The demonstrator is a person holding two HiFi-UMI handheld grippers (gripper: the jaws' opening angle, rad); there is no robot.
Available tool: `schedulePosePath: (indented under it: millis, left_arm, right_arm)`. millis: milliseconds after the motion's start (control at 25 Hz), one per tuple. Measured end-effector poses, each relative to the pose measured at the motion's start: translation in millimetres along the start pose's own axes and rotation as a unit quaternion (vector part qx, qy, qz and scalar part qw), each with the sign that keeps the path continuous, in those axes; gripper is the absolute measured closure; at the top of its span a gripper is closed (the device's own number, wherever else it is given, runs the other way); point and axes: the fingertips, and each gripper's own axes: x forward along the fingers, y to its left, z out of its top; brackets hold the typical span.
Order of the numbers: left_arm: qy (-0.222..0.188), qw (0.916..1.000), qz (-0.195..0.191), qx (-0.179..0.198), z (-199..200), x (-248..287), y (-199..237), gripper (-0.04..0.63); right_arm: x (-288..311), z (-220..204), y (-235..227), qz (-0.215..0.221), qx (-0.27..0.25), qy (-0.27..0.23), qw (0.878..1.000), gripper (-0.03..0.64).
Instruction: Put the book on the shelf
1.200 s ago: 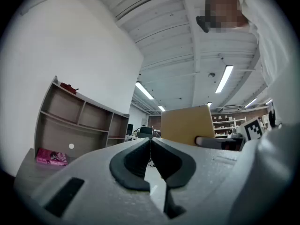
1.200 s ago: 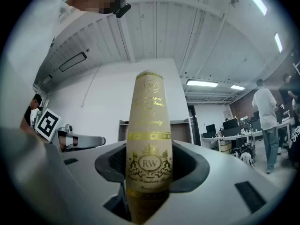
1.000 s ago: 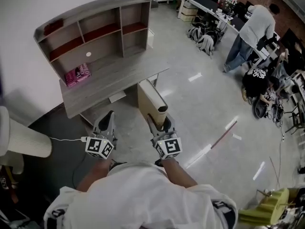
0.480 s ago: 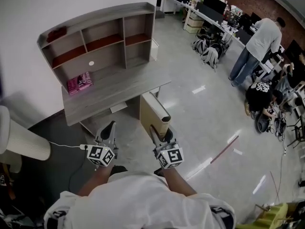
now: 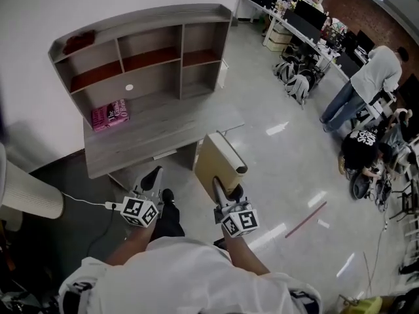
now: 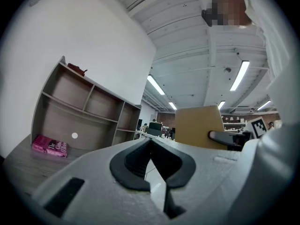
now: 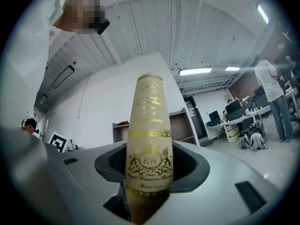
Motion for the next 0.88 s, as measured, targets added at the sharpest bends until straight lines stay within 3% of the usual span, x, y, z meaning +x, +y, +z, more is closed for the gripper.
schedulePosePath:
  millis: [240, 440, 640, 880]
  left_arm:
    - [0.006, 0.9997, -0.005, -0.025, -21, 64, 53, 0.58]
    - [0.006, 0.9993, -0.03, -0.019, 6, 139, 113, 0.58]
    - [0.01, 0.9985, -0.045, -0.029, 14, 202, 162, 0.58]
    - [-0.002, 0.9983, -0.048, -0.033, 30, 247, 199, 0.58]
  right_arm:
    - [63, -29, -44, -0.02, 0.001, 0.024, 1.0, 0.397]
    - [159, -17, -71, -0.028, -0.012, 0.022, 0.999, 0.397]
    - [240, -10, -95, -0.037, 0.005, 0.009, 0.999, 0.397]
    - [310, 5, -123, -0.051, 0.017, -0.02, 0.998, 0.397]
